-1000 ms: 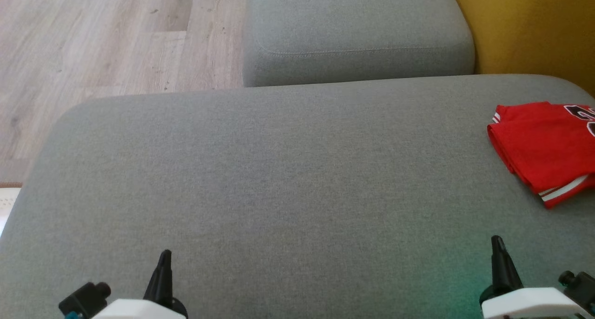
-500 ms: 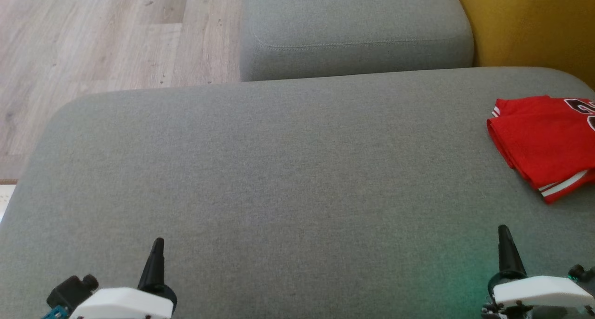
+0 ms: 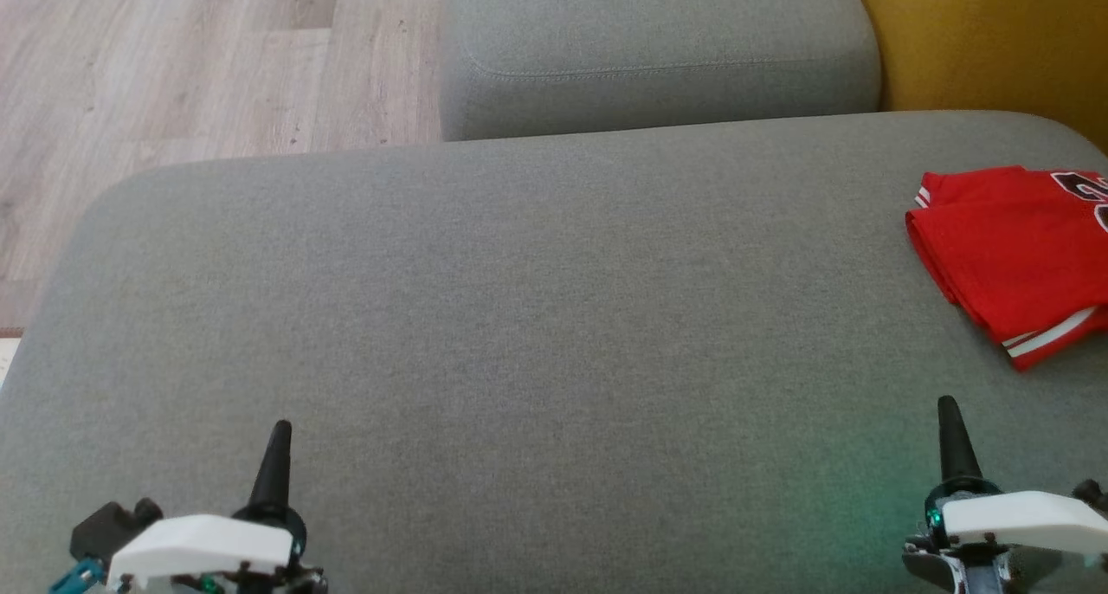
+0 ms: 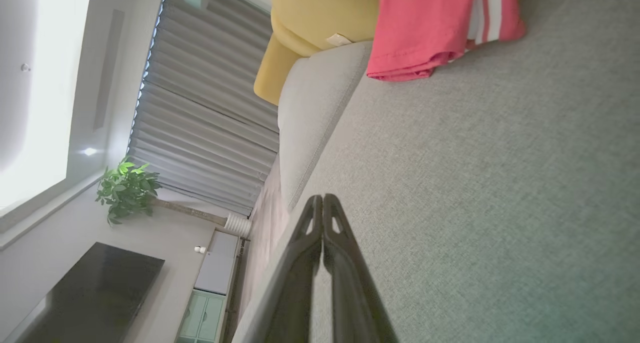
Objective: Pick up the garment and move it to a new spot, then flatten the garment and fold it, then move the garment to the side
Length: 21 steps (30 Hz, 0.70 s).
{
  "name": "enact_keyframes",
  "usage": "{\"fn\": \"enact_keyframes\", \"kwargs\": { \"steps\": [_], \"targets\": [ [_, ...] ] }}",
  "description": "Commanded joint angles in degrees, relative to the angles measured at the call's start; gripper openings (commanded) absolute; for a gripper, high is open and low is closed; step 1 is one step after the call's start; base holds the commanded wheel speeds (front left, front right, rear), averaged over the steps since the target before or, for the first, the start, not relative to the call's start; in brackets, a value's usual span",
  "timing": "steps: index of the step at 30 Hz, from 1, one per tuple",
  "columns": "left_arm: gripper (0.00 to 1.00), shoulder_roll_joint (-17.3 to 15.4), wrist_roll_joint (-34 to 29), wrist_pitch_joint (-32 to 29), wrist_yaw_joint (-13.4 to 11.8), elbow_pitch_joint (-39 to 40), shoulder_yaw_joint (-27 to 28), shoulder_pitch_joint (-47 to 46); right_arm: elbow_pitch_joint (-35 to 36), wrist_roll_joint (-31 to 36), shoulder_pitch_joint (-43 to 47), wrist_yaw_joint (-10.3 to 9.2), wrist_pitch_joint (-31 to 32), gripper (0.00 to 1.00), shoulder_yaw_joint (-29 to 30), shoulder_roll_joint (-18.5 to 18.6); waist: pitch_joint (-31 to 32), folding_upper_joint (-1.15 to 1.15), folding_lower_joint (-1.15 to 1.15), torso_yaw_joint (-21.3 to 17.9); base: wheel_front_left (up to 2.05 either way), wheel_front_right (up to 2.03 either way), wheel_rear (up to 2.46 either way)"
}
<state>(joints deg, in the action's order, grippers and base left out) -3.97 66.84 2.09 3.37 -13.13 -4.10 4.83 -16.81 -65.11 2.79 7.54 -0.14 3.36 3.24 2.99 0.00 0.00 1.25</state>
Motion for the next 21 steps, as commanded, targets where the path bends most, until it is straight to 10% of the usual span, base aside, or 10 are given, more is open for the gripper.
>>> {"fn": "enact_keyframes", "kwargs": {
  "steps": [1,21],
  "targets": [
    [0.0,-0.8,1.8,-0.3,0.6,1.6,2.1,-3.7,2.2,-1.8,-3.4,-0.04,0.4,0.0,-0.4,0.1,-0.1,0.0,0.0,-0.1,0.0,0.0,0.0],
    [0.0,-0.7,15.2,-3.6,2.4,0.3,5.3,-7.5,2.5,-15.0,-6.3,-0.05,3.7,0.0,1.5,-0.1,-1.7,0.0,0.0,-0.7,0.0,0.0,0.0]
  ]
}}
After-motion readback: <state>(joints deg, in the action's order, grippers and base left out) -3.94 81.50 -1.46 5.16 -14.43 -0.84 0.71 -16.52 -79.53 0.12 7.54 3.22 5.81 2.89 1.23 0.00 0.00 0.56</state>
